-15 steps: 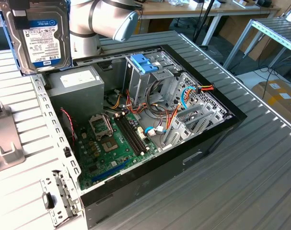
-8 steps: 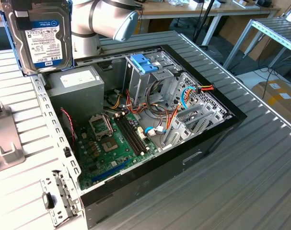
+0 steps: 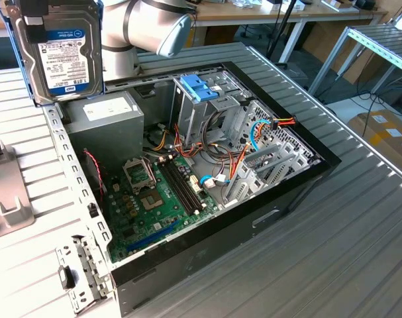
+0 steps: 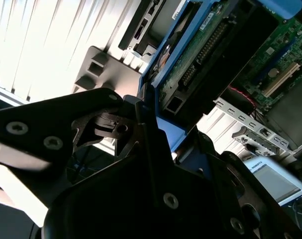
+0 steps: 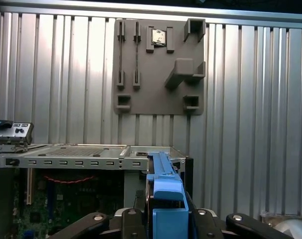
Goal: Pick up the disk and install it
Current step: 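Pick up the disk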
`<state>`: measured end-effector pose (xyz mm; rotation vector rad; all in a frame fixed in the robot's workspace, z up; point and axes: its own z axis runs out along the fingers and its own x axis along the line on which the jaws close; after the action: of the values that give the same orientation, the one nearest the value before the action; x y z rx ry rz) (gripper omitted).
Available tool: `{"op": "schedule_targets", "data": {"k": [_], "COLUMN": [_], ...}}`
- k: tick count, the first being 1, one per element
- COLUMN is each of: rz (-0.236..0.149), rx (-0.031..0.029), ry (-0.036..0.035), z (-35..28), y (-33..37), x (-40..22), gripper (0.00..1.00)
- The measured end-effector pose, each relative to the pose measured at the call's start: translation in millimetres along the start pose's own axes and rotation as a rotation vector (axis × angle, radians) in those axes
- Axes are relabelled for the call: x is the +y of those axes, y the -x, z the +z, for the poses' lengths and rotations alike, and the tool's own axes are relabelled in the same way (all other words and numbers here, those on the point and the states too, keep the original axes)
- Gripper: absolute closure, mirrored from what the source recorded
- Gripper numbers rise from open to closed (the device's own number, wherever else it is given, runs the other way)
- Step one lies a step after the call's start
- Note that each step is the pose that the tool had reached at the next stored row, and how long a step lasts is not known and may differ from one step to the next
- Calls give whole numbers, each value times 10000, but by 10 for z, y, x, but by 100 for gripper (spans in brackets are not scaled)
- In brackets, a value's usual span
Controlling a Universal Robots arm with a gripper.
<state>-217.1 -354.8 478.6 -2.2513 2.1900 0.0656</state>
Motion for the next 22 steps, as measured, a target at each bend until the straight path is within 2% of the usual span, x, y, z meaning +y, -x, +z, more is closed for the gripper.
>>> {"op": "schedule_targets", "data": {"k": [9, 22], "rz": [1, 0], "rx": [0, 0], "ry": [0, 0], "z": [0, 1], "y": [-48, -109], "x": [-52, -160], "gripper": [63, 63]}}
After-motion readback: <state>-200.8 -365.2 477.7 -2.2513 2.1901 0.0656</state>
